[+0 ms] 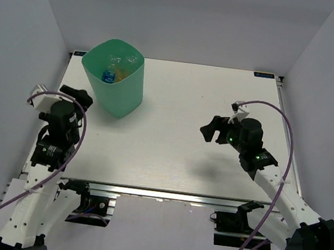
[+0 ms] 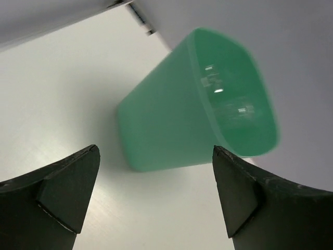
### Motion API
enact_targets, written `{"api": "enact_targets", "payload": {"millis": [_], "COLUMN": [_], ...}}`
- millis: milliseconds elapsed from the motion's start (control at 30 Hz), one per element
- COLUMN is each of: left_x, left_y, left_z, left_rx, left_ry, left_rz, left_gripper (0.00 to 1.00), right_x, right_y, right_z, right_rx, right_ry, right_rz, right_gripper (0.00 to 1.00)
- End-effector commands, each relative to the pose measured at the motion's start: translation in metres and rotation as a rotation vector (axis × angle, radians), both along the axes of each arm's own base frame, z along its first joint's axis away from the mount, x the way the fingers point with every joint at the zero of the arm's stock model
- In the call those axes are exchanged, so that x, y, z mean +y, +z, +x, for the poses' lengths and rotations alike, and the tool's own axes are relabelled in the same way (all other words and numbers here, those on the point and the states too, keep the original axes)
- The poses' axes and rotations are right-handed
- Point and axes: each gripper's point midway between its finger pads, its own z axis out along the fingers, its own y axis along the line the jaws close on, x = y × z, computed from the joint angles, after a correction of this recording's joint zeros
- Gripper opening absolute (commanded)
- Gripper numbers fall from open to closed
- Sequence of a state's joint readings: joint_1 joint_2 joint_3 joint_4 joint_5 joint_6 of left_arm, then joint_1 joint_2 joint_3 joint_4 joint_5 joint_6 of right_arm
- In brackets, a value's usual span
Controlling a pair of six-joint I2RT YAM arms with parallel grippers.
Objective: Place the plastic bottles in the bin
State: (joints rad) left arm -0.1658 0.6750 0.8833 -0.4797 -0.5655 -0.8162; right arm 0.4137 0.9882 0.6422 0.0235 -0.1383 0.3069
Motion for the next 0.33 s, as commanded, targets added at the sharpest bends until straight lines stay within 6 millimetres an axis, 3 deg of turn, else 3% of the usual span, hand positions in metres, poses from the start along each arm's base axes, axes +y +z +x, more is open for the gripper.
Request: {"api": "enact_targets", "payload": {"millis": [0, 133, 300], "left_x": [0.020, 0.029, 0.027], "left_y": [-0.066, -0.083, -0.084], "left_z": [-0.011, -0.010, 0.002], "left_rx": [0.183, 0.278, 0.280], "left_ry": [0.161, 0.216, 0.204], "left_rz": [-0.032, 0.021, 0.040], "left_gripper": [0.98, 0.98, 0.98], "right_x": [-0.015, -0.020, -0.032], "right_y": [0.010, 0.005, 0.003], "right_z": [0.016, 0.012, 0.012], "right_rx": [-0.089, -0.113, -0.150], "right_ry": [-0.120, -0.121, -0.165], "right_rz": [0.012, -0.009, -0.040], "right_gripper": [0.89, 0.89, 0.90]}}
